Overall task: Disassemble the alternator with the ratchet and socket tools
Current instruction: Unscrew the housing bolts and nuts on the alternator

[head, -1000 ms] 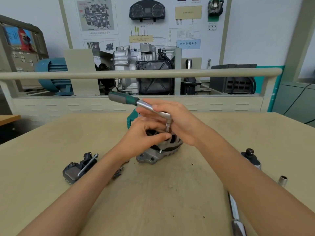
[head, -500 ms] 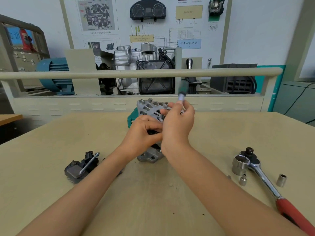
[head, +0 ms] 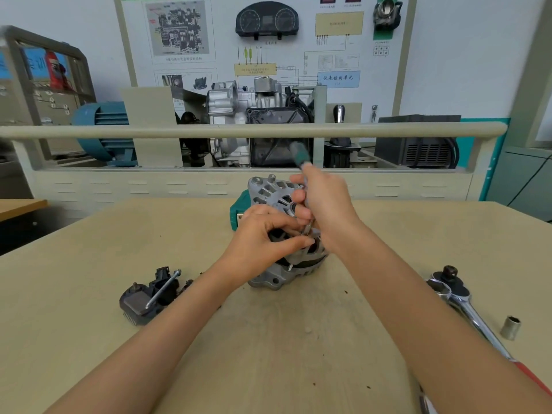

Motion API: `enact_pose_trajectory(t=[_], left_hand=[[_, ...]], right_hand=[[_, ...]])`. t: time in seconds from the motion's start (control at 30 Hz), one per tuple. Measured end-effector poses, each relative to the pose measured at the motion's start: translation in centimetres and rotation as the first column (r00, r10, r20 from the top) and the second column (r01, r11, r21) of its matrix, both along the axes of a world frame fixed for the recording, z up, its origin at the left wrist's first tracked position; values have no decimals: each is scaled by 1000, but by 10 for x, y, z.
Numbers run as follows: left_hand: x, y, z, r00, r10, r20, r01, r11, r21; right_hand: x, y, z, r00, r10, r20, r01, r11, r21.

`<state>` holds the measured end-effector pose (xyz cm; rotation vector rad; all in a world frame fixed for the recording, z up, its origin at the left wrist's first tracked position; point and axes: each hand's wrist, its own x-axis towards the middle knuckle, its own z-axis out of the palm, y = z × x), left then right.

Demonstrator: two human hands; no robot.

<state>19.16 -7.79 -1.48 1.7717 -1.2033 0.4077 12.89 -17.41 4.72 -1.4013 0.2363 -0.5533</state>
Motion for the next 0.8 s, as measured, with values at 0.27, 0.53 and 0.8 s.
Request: enact_pose_trajectory(t=[0.27, 0.53, 0.8], left_hand=[[3, 0, 3, 990, -134, -47, 134, 991, -1], [4, 1, -1, 998, -49, -48, 49, 999, -8], [-1, 1, 2, 998, -2, -68, 4, 1000, 23]], right_hand=[[-5, -21, 10, 734, 649, -199, -678, 717, -162], [-1, 7, -21, 948, -204, 245, 134, 952, 275], [2, -8, -5, 963, 92, 251, -206, 854, 477]])
